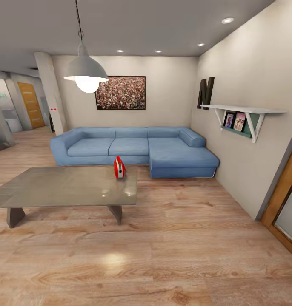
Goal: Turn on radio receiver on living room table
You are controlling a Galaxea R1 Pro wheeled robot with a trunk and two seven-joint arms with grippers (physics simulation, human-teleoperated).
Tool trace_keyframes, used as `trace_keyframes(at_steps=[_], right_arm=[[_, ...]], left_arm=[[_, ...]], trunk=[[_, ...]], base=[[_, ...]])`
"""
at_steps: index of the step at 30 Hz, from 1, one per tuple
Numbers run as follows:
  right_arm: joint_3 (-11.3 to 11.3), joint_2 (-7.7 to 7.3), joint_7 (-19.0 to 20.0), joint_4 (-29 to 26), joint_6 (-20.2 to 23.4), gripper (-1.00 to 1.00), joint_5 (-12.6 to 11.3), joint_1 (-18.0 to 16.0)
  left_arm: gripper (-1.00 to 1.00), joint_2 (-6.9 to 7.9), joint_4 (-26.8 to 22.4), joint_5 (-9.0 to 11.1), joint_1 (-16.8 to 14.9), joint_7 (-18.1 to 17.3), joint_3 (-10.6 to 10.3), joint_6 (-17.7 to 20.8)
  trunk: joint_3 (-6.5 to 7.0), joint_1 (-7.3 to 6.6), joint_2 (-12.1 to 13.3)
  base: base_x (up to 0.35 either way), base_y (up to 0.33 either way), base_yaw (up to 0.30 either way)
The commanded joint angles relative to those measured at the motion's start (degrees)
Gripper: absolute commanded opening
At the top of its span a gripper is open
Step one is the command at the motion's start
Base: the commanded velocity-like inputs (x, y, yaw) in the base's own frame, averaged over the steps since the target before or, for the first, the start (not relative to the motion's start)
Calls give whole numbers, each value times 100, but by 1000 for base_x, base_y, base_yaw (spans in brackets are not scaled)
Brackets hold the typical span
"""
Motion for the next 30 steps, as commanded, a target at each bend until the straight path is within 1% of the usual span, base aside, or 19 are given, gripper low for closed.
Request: trace_keyframes(at_steps=[1, 5, 8, 10, 16, 18, 24, 28, 30], right_arm=[[8, 33, -8, -33, -21, 100, 7, -33], [5, 161, -8, -53, -23, 100, 6, -164], [-2, 258, -8, -53, -23, 100, 1, -209], [-1, 322, -8, -53, -24, 100, 0, -216], [7, 323, -8, -116, -100, 100, 6, -220], [13, 302, -11, -181, -165, 100, 7, -220], [16, 108, -9, -375, -273, 100, 8, -229], [0, -20, -8, -504, -232, 100, 8, -260], [-2, -85, -8, -569, -171, 100, 8, -317]], left_arm=[[100, -33, -2, 10, 33, -8, -8, -30], [100, -162, -2, 8, 163, -8, -5, -94], [100, -258, -3, 13, 261, -7, -7, -112], [100, -322, -5, 15, 268, -7, -8, -117], [100, -502, -6, 17, 271, -23, -2, -151], [100, -514, -7, 15, 271, -24, -11, -215], [100, -526, -15, 1, 271, -9, -23, -408], [100, -461, -145, -13, 271, 15, -30, -536], [100, -401, -209, -22, 271, 44, -24, -546]], trunk=[[0, 1, 1], [0, 1, 1], [0, 1, 1], [0, 1, 1], [0, 1, 1], [0, 1, 1], [0, 1, 1], [0, 1, 1], [0, 1, 1]], base=[[0, 0, 0], [0, 0, 0], [0, 0, 0], [0, 0, 0], [0, 0, 0], [0, 0, 0], [0, 0, 0], [0, 0, 0], [0, 0, 0]])
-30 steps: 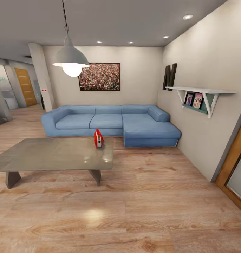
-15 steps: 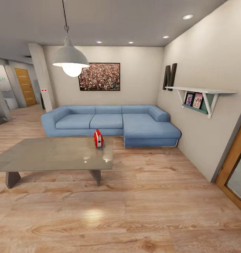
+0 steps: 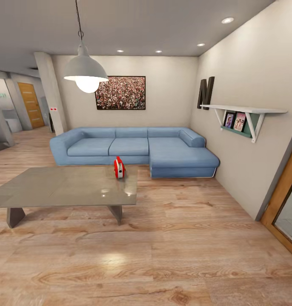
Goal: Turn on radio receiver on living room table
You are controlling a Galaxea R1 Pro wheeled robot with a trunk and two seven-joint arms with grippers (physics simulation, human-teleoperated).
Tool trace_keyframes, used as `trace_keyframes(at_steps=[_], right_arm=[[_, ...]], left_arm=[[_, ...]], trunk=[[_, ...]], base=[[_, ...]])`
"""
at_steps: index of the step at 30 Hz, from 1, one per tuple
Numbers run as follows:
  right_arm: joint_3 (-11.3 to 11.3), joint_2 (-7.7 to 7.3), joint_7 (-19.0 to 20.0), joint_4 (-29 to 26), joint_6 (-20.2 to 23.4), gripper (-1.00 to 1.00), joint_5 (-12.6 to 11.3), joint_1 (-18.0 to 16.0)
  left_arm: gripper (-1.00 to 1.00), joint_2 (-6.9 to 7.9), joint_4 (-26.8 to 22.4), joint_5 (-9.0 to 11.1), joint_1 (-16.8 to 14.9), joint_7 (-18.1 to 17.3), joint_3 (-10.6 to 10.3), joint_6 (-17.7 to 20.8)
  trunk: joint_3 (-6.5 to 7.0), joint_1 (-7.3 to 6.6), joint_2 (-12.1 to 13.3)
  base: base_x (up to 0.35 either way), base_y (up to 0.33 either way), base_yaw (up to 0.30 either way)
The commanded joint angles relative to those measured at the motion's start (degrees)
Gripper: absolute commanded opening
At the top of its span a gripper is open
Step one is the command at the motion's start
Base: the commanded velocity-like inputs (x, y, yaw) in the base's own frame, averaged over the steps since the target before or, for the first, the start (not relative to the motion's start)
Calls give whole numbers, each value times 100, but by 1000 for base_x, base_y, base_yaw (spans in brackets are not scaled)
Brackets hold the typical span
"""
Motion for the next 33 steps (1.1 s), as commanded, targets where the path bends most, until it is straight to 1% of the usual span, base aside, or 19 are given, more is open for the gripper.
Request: trace_keyframes(at_steps=[1, 2, 4, 5, 6, 7, 10, 11, 12, 14, 15, 18, 20, 21, 22, 24, 25, 29, 33], right_arm=[[0, -33, 0, -33, 33, 100, 1, -33], [-2, -165, 0, -2256, 294, 100, 9, -157], [-4, -199, 9, -2682, 913, 100, 25, -461], [-5, -211, 22, -2858, 1415, 100, 37, -789], [-5, -214, 25, -2897, 1546, 100, 40, -896], [-5, -219, 16, -3001, 1803, 100, 50, -1176], [-6, -221, 10, -3308, 2040, 100, 58, -1516], [-1, -215, 20, -3484, 2090, 100, 56, -1627], [0, -212, 29, -3587, 2112, 100, 52, -1726], [2, -209, 38, -3704, 2141, 100, 43, -1917], [2, -208, 39, -3722, 2144, 100, 43, -1951], [8, -207, 47, -3773, 2152, 100, 38, -2048], [84, -207, 51, -3785, 2150, 100, 41, -2069], [119, -207, 51, -3787, 2148, 100, 41, -2072], [206, -207, 52, -3788, 2145, 100, 42, -2076], [466, -205, 44, -3791, 2128, 100, 43, -2081], [517, -202, 38, -3789, 2127, 100, 43, -2082], [588, -193, 34, -3784, 2125, 100, 43, -2079], [599, -190, 35, -3783, 2125, 100, 43, -2079]], left_arm=[[100, 33, -33, 1, -5, 33, 1, 33], [100, 100, -2013, 1, -19, 107, 3, 433], [100, 167, -2821, 5, -100, 245, 10, 1123], [100, 192, -3410, 8, -214, 314, 12, 1657], [100, 197, -3609, 9, -257, 328, 13, 1815], [100, 207, -4250, 10, -371, 357, 14, 2232], [100, 215, -5435, 5, -523, 378, 37, 2872], [100, 214, -5833, 8, -637, 377, 64, 3167], [100, 207, -5987, 9, -767, 375, 75, 3354], [100, 198, -6109, 10, -1118, 368, 91, 3675], [100, 199, -6109, 11, -1207, 367, 94, 3739], [100, 214, -6031, 11, -1675, 361, 118, 3989], [100, 218, -5988, 11, -1837, 357, 221, 4036], [100, 218, -5983, 11, -1853, 356, 245, 4035], [100, 218, -5975, 18, -1875, 355, 292, 4031], [100, 193, -5966, 26, -1905, 353, 366, 4025], [100, 188, -5964, 21, -1909, 356, 376, 4024], [100, 219, -5962, 9, -1914, 360, 408, 4022], [100, 229, -5962, -4, -1916, 377, 484, 4027]], trunk=[[0, 0, 0], [0, 0, 0], [0, 0, 0], [0, 0, 0], [0, 0, 0], [0, 0, 0], [0, 0, 0], [0, 0, 0], [0, 0, 0], [0, 0, 0], [0, 0, 0], [0, 0, 0], [0, 0, 0], [0, 0, 0], [0, 0, 0], [0, 0, 0], [0, 0, 0], [0, 0, 0], [0, 0, 0]], base=[[0, 0, 0], [0, 0, 0], [0, 0, 0], [0, 0, 0], [0, 0, 0], [0, 0, 0], [0, 0, 0], [0, 0, 0], [0, 0, 0], [0, 0, 0], [0, 0, 0], [0, 0, 0], [0, 0, 0], [0, 0, 0], [0, 0, 0], [0, 0, 0], [0, 0, 0], [42, 0, 0], [257, 0, 0]])
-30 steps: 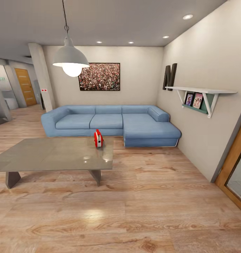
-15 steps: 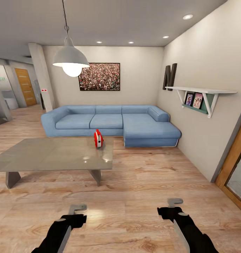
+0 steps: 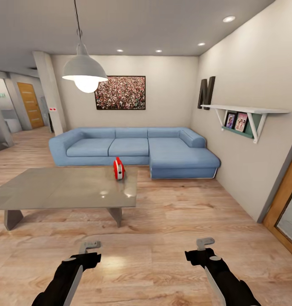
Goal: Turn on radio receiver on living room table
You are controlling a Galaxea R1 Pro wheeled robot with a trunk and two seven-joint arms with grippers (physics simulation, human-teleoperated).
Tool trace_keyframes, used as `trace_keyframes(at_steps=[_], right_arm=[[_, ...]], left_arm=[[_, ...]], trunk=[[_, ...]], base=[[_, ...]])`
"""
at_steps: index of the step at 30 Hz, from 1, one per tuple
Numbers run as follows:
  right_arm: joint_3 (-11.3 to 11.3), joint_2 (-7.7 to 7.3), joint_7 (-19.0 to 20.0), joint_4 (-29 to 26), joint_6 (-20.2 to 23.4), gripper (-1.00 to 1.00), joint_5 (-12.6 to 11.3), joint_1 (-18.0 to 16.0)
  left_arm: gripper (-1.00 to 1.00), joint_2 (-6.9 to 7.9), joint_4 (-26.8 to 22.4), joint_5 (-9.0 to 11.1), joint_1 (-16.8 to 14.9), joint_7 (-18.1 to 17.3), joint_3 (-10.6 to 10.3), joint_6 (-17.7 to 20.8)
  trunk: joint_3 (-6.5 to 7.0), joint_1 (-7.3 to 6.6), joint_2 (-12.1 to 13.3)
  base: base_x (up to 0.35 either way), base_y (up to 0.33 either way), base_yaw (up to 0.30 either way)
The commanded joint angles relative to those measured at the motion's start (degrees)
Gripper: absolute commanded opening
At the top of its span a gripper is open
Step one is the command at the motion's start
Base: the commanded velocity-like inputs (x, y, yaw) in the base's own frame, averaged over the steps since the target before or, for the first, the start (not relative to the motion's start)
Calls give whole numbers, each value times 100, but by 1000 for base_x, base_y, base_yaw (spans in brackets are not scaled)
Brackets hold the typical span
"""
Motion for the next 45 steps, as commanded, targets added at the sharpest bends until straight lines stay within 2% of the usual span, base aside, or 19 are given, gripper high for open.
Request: trace_keyframes(at_steps=[1, 10, 15, 18, 23, 37, 45], right_arm=[[1, 0, -2, 0, 0, 100, 0, -2], [2, 1, -18, 0, 0, 100, 0, -3], [2, 1, -25, 0, 0, 100, 8, -4], [2, 1, -24, 0, 0, 100, 9, 0], [2, 1, -18, 0, -2, 100, 9, -1], [2, 1, -17, 0, -8, 100, 9, -3], [2, 1, -17, 0, -13, 100, 9, -3]], left_arm=[[100, 2, 0, 0, 0, 4, 5, 0], [100, 23, 0, -10, 0, 20, 23, -6], [100, 29, 0, -7, 0, 20, 23, -7], [100, 33, 0, 4, 0, 15, 222, -14], [100, 26, 7, -2, 0, 12, 318, -14], [100, 33, 9, -11, 0, 12, 331, -23], [100, 33, 9, -11, 0, 12, 331, -23]], trunk=[[0, 0, 0], [0, 0, 0], [0, 0, 0], [0, 0, 0], [0, 0, 0], [0, 0, 0], [0, 0, 0]], base=[[311, 0, 0], [325, 0, 21], [328, 4, 210], [318, 139, 285], [313, 123, 153], [324, 66, 2], [315, 185, -188]])
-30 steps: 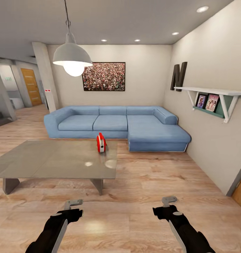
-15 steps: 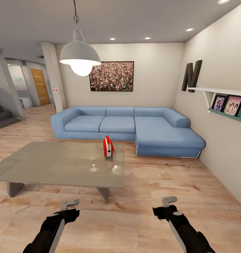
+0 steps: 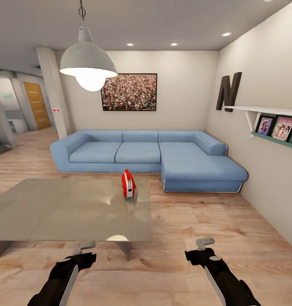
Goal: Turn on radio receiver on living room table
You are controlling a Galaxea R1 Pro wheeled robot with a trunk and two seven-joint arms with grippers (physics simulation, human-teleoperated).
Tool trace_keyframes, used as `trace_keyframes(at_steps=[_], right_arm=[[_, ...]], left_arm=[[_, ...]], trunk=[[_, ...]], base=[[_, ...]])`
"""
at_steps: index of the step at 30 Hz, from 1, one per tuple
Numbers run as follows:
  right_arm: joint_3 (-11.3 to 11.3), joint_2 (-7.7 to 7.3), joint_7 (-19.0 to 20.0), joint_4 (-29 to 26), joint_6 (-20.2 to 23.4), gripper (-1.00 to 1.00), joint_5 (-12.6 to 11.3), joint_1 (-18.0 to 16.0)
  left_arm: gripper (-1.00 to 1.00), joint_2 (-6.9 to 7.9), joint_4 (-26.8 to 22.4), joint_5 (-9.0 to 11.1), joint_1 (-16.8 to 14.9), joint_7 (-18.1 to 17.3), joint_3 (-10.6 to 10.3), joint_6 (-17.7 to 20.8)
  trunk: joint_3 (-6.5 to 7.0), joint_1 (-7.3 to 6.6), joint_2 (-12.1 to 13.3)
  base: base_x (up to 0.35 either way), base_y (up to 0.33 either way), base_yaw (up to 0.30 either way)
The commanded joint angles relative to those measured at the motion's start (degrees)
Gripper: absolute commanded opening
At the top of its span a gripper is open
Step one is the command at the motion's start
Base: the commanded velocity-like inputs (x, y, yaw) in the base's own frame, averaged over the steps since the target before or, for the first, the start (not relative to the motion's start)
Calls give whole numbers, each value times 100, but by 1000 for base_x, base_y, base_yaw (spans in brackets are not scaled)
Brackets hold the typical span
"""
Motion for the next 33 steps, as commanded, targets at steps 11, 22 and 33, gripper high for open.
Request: trace_keyframes(at_steps=[11, 22, 33], right_arm=[[6, 0, -1, 0, -13, 100, 0, 0], [9, 0, -9, 0, -13, 100, 0, -1], [10, 0, -16, 2, -13, 100, 8, -1]], left_arm=[[100, 8, 8, 0, 0, 0, 0, -2], [100, 9, 9, 10, 0, -15, 0, -9], [100, 0, 9, -6, 0, -35, 8, -376]], trunk=[[2, 0, 0], [30, 0, 0], [31, 0, 0]], base=[[309, 201, -39], [262, 199, -197], [17, 13, 18]])
